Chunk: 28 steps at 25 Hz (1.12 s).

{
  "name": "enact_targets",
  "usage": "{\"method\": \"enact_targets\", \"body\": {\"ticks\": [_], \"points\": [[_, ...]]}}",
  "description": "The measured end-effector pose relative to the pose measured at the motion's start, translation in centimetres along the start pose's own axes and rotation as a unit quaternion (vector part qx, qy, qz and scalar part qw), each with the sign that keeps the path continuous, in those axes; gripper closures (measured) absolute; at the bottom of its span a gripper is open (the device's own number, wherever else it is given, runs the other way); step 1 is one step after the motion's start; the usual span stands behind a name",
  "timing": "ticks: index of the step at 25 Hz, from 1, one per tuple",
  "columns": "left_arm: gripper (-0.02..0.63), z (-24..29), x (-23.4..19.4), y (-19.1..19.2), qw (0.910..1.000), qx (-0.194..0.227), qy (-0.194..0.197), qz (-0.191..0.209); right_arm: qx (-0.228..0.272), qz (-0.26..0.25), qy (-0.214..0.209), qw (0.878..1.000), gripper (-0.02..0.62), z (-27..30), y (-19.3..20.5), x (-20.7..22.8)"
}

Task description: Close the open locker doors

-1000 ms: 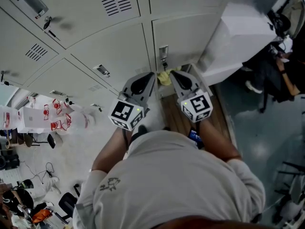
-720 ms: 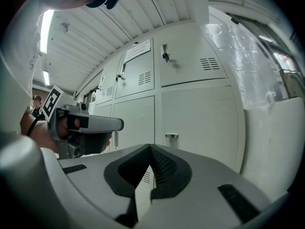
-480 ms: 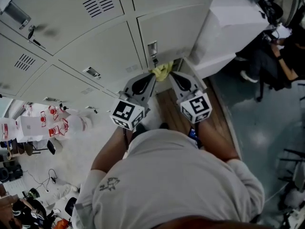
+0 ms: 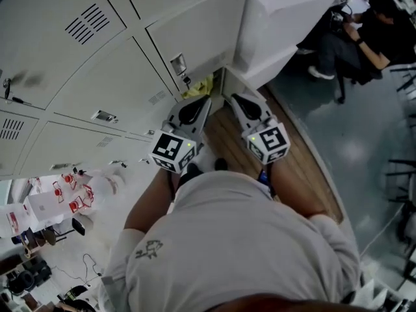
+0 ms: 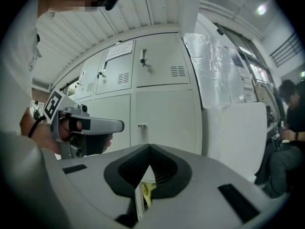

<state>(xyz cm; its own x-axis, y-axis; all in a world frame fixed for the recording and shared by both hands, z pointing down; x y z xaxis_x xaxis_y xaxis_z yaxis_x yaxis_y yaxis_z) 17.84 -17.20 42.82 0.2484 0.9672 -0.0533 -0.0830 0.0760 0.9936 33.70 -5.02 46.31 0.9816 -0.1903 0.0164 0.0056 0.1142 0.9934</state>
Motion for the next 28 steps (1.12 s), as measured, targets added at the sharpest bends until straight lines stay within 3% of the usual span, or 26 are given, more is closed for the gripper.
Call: {"method": "enact_targets", "body": {"ticks": [18, 24, 28], "points": [[0.611, 0.1, -3.1, 2.9, 0.9923, -0.047, 0.115, 0.0, -0.04, 0.033, 0.114, 0.992, 0.596, -1.3, 3.2, -2.7], [0.611, 1.5, -2.1, 4.5, 0.9914, -0.063, 0.115, 0.005, -0.05, 0.047, 0.127, 0.99, 0.595, -3.8, 5.6, 0.3], [0.611, 2.6, -1.2, 4.6, 0.9937, -0.056, 0.096, 0.019, -0.076, 0.061, 0.12, 0.988, 0.594, -5.4, 7.9, 3.3]]}}
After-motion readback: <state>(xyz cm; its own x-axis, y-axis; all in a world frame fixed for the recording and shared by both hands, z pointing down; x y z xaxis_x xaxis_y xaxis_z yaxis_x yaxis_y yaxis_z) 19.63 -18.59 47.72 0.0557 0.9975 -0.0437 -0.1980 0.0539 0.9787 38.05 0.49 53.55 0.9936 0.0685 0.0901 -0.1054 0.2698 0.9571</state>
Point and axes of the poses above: the fingertips, and each gripper's own axes: z forward along the fingers, x to its right, y out of its underside, the point moved 10 cm from there along -z, backward along the fingers, and after that the axes turned 9 degrees about -y, right-handed, at the moved point
